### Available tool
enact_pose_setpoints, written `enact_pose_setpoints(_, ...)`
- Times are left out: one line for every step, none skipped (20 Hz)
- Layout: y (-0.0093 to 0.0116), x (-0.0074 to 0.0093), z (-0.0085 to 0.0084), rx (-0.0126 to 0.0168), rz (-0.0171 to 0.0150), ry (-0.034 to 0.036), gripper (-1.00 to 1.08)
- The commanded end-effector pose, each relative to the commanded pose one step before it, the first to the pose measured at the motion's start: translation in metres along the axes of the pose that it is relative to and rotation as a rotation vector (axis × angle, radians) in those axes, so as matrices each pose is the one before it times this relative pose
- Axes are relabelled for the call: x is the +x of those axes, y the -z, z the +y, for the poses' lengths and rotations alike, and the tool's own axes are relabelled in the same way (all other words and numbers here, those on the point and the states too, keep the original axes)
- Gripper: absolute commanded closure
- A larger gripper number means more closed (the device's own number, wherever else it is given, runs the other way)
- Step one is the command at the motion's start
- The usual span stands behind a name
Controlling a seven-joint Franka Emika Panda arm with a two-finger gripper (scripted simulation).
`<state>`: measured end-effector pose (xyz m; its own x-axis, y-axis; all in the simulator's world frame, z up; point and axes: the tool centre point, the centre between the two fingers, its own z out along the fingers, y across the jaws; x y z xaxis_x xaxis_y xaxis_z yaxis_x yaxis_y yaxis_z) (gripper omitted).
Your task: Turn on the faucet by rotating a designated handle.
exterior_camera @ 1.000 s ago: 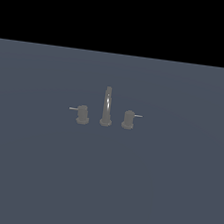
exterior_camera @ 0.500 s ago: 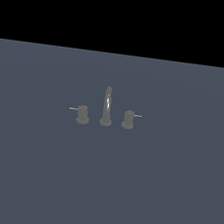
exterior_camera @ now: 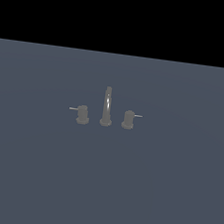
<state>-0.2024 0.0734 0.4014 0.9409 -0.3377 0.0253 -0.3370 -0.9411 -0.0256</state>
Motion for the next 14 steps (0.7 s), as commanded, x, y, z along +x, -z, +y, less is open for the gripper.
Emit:
enact_pose_setpoints(-0.01504, 0.00430, -0.01251, -0.00038, -0.00058, -0.05131, 1.08)
enact_pose_setpoints(-0.00588, 0.00176, -0.00498, -0.00033, -0.00028, -0.01983, 1.08)
enact_pose_setpoints(-0.00587, 0.00176, -0.00499, -0.00031, -0.00029, -0.01977, 1.08)
enact_pose_setpoints(-0.00586, 0.00177, -0.00498, -0.00029, -0.00030, -0.01972, 1.08)
enact_pose_setpoints(-0.00584, 0.00177, -0.00497, -0.00027, -0.00031, -0.01965, 1.08)
enact_pose_setpoints(-0.00581, 0.00177, -0.00496, -0.00025, -0.00032, -0.01956, 1.08)
enact_pose_setpoints(-0.00578, 0.00177, -0.00494, -0.00023, -0.00033, -0.01947, 1.08)
enact_pose_setpoints(-0.00575, 0.00176, -0.00492, -0.00021, -0.00034, -0.01934, 1.08)
enact_pose_setpoints(-0.00571, 0.00176, -0.00490, -0.00019, -0.00035, -0.01921, 1.08)
enact_pose_setpoints(-0.00567, 0.00176, -0.00487, -0.00018, -0.00036, -0.01907, 1.08)
enact_pose_setpoints(-0.00562, 0.00175, -0.00483, -0.00017, -0.00036, -0.01889, 1.08)
enact_pose_setpoints(-0.00556, 0.00174, -0.00479, -0.00015, -0.00037, -0.01873, 1.08)
enact_pose_setpoints(-0.00550, 0.00174, -0.00474, -0.00014, -0.00037, -0.01855, 1.08)
enact_pose_setpoints(-0.00544, 0.00172, -0.00469, -0.00013, -0.00037, -0.01833, 1.08)
